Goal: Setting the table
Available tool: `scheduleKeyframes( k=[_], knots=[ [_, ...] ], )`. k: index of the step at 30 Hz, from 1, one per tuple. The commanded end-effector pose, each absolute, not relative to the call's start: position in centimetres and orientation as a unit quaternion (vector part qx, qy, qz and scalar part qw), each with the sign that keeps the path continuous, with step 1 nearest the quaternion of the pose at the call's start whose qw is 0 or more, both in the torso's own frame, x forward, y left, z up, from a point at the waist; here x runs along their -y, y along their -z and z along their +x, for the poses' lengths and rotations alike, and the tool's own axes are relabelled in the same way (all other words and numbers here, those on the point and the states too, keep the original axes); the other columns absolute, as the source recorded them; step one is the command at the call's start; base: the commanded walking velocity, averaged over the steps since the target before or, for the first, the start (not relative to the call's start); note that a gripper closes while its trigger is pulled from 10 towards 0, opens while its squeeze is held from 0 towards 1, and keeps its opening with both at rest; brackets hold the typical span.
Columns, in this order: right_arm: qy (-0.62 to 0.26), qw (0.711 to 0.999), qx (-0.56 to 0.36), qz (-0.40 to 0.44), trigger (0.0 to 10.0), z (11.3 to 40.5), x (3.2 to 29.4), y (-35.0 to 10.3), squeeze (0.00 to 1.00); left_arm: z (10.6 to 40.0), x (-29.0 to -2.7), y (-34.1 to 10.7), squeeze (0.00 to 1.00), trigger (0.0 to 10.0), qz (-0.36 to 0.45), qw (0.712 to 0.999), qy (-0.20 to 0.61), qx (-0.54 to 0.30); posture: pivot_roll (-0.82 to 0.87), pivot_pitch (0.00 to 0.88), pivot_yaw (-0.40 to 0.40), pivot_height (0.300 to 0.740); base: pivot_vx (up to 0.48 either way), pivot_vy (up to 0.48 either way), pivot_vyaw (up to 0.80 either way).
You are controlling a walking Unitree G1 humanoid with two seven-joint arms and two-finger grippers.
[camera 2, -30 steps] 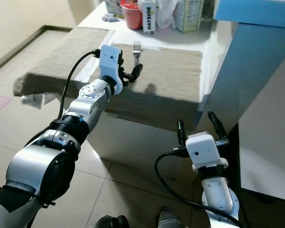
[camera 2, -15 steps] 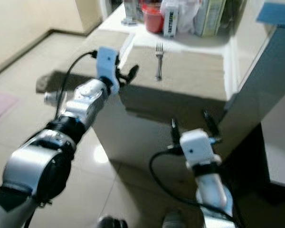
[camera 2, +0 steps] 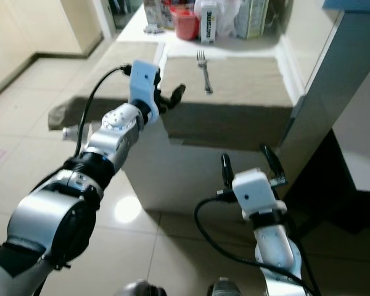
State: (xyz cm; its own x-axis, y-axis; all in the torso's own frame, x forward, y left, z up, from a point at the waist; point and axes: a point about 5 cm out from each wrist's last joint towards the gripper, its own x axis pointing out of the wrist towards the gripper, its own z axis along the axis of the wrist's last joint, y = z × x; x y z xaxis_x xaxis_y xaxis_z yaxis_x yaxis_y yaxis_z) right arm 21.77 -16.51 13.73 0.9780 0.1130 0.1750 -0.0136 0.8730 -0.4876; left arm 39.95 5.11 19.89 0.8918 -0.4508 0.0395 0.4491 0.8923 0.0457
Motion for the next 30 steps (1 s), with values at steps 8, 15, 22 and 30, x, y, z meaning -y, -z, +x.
scheduleKeyframes(
  k=[8,15,22,30],
  knots=[
    [-0.039,0.962,0.116,-0.246,10.0,22.2,16.1,-14.0,0.0,39.7,-5.1,-20.0,0.0,10.0,0.029,0.971,0.235,0.042,-0.21,0.073,0.11,0.74,0.439,0.0,0.0],
    [-0.042,0.964,0.114,-0.235,10.0,22.2,16.0,-13.9,0.0,39.8,-5.1,-20.1,0.0,10.0,0.029,0.971,0.235,0.04,-0.21,0.074,0.113,0.74,0.473,0.0,-0.31],
    [-0.08,0.964,0.14,-0.214,10.0,20.9,15.6,-15.6,0.0,39.9,-5.4,-20.2,0.0,10.0,0.039,0.971,0.233,0.036,-0.21,0.077,0.112,0.736,0.448,0.0,-0.21],
    [-0.087,0.961,0.144,-0.221,10.0,19.9,16.1,-15.9,0.0,39.8,-3.8,-20.9,0.0,10.0,0.072,0.961,0.264,0.042,-0.24,0.086,0.108,0.736,0.431,0.0,0.0]
  ],
)
